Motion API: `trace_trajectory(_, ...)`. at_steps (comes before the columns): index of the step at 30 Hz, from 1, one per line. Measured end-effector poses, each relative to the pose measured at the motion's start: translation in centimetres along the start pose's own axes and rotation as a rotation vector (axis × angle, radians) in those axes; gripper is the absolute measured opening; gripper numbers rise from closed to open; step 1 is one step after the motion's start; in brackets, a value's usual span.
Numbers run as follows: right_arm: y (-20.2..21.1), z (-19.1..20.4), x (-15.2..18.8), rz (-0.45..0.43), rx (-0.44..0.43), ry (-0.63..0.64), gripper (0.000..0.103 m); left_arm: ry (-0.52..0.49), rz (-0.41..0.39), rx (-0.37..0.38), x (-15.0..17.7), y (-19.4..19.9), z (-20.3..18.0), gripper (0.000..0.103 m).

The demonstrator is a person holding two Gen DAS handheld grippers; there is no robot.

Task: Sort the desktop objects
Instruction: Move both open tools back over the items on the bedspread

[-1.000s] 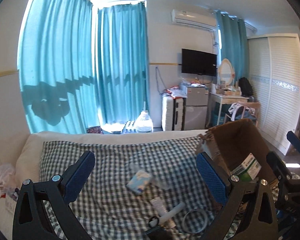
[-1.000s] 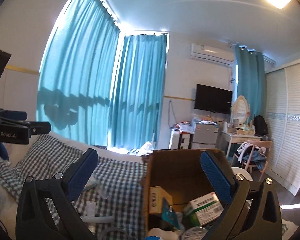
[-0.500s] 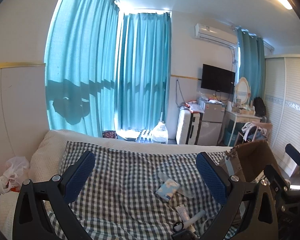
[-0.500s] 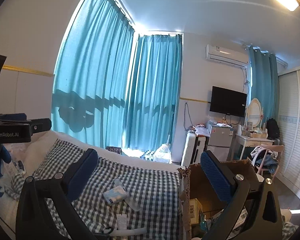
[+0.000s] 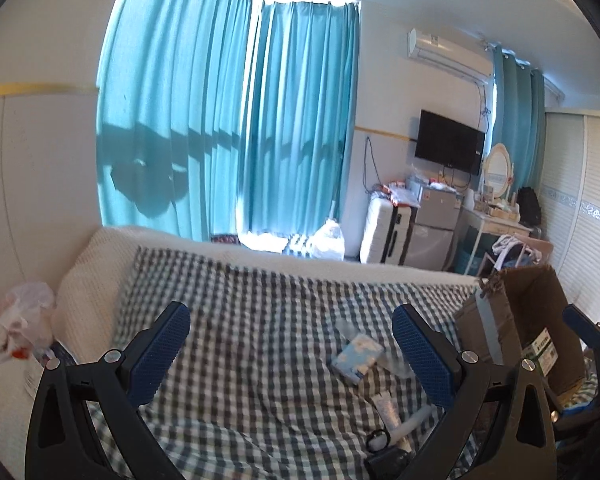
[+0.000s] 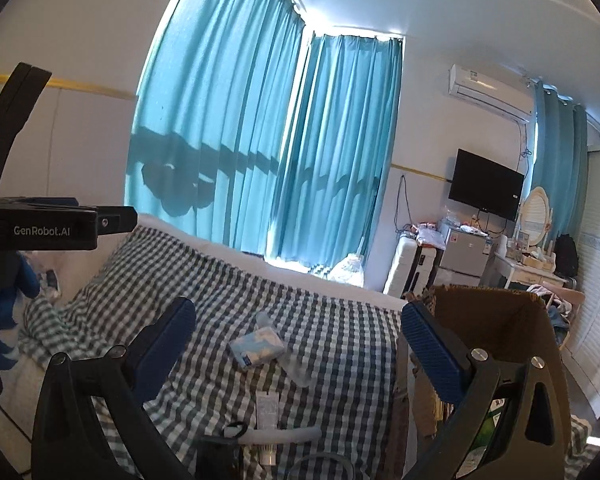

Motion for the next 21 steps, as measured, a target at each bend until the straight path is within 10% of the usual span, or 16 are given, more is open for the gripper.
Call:
trace_trajectory(11,-1.6,-3.0,6.6,0.144,-0.091,-0.086,0.1,0.01,0.325,0.066,9.6,-6.8,-3.1,0.103)
trace_trajectory(21,-4.5,-0.3,15.2,0.388,-0.166,0.025,0.048,0.139,0.565,0.205,16.7,-10.5,-5.1,0.103)
Point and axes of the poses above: each gripper's, at about its wrist camera, not at the fingertips, and y roughly against the way its jaws point, z to its left, x to its underside, the point moved 7 cm from there along -y, roughly the way its jaws point, and after that the axes turned 10 degrees about x, right-handed, at the moved point
